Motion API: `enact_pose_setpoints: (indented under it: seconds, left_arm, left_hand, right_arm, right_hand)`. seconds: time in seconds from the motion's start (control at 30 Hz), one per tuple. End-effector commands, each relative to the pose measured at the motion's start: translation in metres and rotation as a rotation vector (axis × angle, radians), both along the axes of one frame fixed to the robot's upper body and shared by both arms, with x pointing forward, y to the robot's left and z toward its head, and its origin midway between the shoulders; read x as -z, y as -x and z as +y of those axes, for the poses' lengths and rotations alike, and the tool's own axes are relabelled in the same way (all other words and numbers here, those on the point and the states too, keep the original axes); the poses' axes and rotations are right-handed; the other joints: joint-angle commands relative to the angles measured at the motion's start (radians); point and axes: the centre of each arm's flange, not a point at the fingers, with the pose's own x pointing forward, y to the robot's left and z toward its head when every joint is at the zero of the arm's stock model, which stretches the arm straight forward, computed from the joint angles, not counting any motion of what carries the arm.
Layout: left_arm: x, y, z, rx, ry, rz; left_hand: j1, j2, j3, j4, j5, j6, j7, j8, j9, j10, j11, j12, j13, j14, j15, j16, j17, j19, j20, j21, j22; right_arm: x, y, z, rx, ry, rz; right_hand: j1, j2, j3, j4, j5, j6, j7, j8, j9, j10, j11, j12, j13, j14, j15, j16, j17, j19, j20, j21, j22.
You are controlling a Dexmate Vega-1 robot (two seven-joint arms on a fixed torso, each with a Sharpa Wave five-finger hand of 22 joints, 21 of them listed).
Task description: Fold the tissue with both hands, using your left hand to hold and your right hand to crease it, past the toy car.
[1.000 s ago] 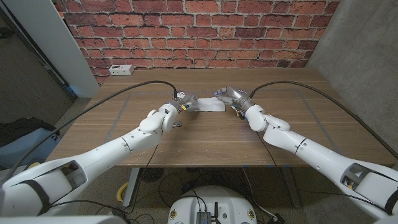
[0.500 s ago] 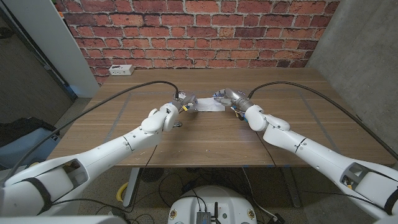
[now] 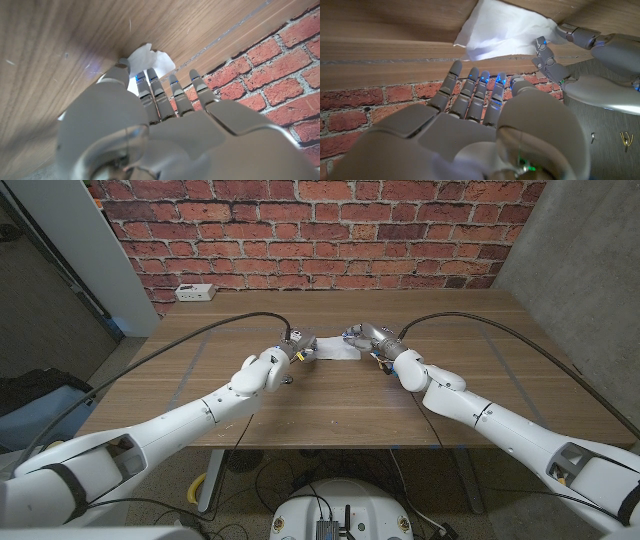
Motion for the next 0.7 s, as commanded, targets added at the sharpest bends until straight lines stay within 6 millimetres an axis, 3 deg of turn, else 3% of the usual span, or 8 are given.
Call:
enact_pose_setpoints:
  seconds: [0.03,0.13,0.23,0.6,0.7]
  left_arm:
    - [0.003,0.001,-0.002,-0.007,-0.005,-0.044]
    - [0.003,0.003,-0.002,-0.007,-0.006,-0.071]
    - [0.003,0.007,-0.004,-0.01,-0.018,-0.106]
    - [0.005,0.018,-0.016,-0.013,-0.16,-0.209]
    - [0.006,0.021,-0.019,-0.004,-0.206,-0.234]
  left_hand:
    - [0.039,0.033,0.029,0.004,0.013,0.07,0.028,0.012,0.006,0.027,0.005,0.004,0.002,0.029,-0.05,0.005,0.001,0.021,0.001,0.006,0.003]
    - [0.044,0.048,0.043,0.01,0.012,0.105,0.037,0.016,0.007,0.039,0.008,0.004,0.002,0.046,-0.048,0.004,0.0,0.026,0.0,0.009,0.004]
    - [0.044,0.05,0.049,0.012,0.011,0.117,0.041,0.014,0.007,0.047,0.015,0.004,0.002,0.057,-0.049,0.004,-0.001,0.034,-0.002,0.012,0.004]
    - [0.031,0.037,0.05,0.017,0.008,0.138,0.027,0.006,0.006,0.03,0.015,-0.009,0.002,0.058,-0.062,-0.006,-0.002,0.038,-0.012,0.015,0.005]
    - [0.027,0.036,0.049,0.019,0.007,0.142,0.022,0.004,0.006,0.027,0.016,-0.011,0.002,0.056,-0.064,-0.008,-0.002,0.037,-0.013,0.015,0.005]
  right_arm:
    - [0.004,0.001,0.001,0.016,0.034,0.018]
    - [0.007,0.004,0.001,0.026,0.047,0.015]
    - [0.01,0.007,0.001,0.037,0.056,0.005]
    - [0.017,0.018,0.004,0.087,0.114,-0.022]
    - [0.019,0.018,0.005,0.091,0.137,-0.005]
  right_hand:
    - [-0.016,0.002,0.011,-0.002,-0.001,0.048,-0.001,0.012,0.001,0.047,-0.002,0.013,-0.004,0.02,-0.047,-0.002,-0.004,-0.004,0.0,-0.003,0.002]
    - [-0.031,0.007,0.017,-0.007,-0.002,0.106,0.008,0.021,0.0,0.132,0.014,0.035,-0.014,0.094,-0.044,0.036,0.004,0.006,-0.001,-0.005,0.003]
    - [-0.031,0.01,0.022,-0.017,-0.001,0.142,0.014,0.028,-0.001,0.161,0.017,0.041,-0.018,0.102,-0.045,0.049,0.016,0.016,-0.002,-0.003,0.003]
    - [-0.027,-0.005,0.023,-0.035,-0.002,0.163,0.014,0.027,-0.002,0.171,0.018,0.04,-0.022,0.103,-0.052,0.053,0.019,0.002,0.006,-0.011,0.003]
    - [-0.029,-0.007,0.029,-0.042,-0.002,0.153,-0.003,0.016,-0.003,0.155,0.01,0.03,-0.025,0.078,-0.054,0.035,0.011,-0.005,0.008,-0.016,0.003]
